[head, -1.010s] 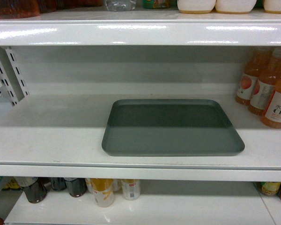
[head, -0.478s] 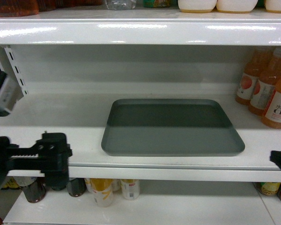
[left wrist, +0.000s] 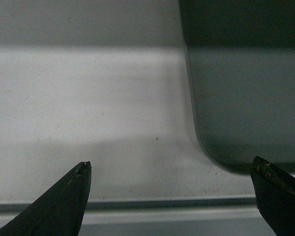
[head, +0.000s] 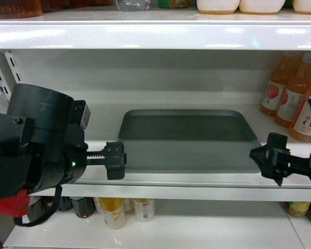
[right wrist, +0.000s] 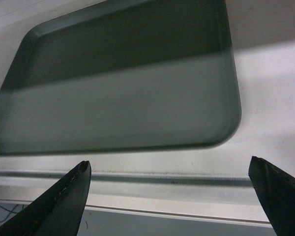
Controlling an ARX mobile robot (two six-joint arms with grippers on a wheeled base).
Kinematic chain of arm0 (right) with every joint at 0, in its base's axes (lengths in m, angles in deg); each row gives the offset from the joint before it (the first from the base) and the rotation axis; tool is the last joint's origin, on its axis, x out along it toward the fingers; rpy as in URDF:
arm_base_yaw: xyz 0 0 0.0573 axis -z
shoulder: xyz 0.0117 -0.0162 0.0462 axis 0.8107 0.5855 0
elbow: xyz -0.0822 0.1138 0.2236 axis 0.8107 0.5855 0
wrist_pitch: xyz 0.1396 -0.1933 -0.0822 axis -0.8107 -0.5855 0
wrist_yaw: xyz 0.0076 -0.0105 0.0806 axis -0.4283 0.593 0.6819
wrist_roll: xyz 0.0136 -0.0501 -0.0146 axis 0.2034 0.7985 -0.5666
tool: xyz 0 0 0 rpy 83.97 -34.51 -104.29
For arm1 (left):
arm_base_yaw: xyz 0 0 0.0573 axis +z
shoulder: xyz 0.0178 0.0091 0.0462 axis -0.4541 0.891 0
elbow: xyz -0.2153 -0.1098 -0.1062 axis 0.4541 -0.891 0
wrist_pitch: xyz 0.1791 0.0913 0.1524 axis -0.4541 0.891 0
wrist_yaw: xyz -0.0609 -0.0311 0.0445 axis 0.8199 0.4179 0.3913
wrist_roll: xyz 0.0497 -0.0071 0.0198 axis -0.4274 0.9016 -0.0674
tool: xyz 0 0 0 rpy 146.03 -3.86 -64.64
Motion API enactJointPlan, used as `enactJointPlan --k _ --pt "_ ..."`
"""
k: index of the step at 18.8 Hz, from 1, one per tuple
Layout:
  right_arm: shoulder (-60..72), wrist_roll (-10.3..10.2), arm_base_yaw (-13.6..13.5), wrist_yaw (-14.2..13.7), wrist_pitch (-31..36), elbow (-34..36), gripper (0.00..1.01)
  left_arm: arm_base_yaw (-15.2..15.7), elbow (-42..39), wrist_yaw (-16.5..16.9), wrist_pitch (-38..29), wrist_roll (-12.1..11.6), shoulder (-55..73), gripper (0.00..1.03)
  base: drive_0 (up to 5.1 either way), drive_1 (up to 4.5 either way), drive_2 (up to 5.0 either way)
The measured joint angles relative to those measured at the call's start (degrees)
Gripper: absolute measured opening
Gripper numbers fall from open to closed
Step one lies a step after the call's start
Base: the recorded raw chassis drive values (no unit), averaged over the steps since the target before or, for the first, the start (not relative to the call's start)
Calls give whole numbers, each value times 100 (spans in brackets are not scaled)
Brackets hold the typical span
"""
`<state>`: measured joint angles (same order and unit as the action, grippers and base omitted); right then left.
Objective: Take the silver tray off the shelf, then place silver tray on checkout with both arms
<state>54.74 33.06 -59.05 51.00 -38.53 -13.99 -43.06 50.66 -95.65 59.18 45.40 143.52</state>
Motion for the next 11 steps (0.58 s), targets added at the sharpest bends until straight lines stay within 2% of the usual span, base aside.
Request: enactJointPlan --k 3,5,8,11 --pt "535 -116 -2 -168 -308 -776 98 15 673 2 391 107 304 98 0 0 0" --pt "863 -94 -7 -369 -520 -1294 98 13 1084 11 682 85 505 98 0 0 0" --pt "1412 127 -4 -586 -905 -1976 98 -11 1615 -9 1069 50 850 98 0 0 0" --pt "1867 385 0 -629 -1268 -2553 98 -70 1989 -50 1370 55 1108 98 0 0 0"
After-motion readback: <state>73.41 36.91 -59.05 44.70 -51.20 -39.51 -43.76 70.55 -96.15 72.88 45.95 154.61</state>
